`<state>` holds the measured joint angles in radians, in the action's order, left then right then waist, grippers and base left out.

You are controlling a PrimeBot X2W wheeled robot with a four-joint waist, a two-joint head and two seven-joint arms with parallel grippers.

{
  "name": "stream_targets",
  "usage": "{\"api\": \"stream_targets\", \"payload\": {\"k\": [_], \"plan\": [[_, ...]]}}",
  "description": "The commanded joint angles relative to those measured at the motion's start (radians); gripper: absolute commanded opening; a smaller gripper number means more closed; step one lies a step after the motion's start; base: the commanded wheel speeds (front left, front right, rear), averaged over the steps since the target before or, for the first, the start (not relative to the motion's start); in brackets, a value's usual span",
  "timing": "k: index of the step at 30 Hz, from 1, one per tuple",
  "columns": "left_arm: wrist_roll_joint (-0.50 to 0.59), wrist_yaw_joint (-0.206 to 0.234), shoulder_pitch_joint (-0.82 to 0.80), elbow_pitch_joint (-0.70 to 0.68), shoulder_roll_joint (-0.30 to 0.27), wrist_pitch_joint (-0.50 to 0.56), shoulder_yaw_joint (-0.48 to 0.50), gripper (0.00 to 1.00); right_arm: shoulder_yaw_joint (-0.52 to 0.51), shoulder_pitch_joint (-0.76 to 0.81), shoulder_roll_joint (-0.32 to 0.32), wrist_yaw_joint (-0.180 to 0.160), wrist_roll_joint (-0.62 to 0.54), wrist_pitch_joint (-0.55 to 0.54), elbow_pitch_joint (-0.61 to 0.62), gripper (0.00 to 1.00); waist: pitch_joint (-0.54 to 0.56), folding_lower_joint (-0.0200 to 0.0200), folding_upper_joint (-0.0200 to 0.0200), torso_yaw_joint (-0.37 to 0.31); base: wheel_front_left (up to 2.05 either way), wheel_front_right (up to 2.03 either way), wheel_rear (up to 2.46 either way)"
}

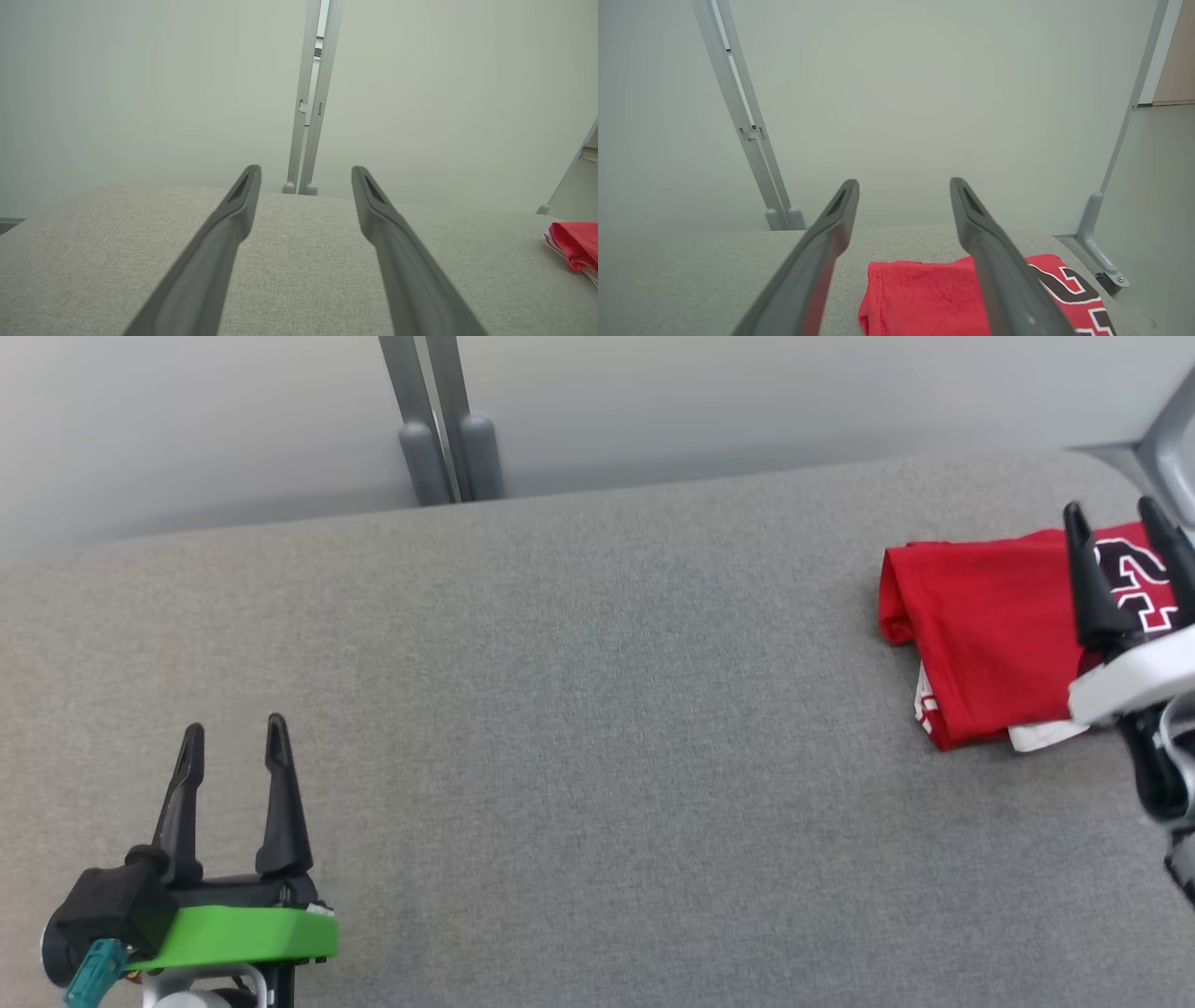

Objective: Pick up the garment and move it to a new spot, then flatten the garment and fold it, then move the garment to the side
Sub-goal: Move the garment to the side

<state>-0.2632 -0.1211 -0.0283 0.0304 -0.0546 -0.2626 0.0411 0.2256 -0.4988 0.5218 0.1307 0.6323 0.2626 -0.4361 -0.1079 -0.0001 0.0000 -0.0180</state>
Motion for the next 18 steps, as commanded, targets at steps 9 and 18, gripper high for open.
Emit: {"api": "stream_targets", "payload": {"k": [9,18], "plan": [[0.020,-0.003,0.051,0.066,0.001,-0.003,0.050,1.00,-0.139,0.310,-0.156,0.000,-0.130,0.002,0.231,1.00,0.103,0.0001,0.0000,0.046,0.00,0.00,0.00],[0.104,-0.004,0.083,0.091,0.003,-0.003,0.034,1.00,-0.134,0.434,-0.218,0.000,-0.146,0.002,0.233,1.00,0.113,0.0001,0.0000,0.053,0.00,0.00,0.00]]}}
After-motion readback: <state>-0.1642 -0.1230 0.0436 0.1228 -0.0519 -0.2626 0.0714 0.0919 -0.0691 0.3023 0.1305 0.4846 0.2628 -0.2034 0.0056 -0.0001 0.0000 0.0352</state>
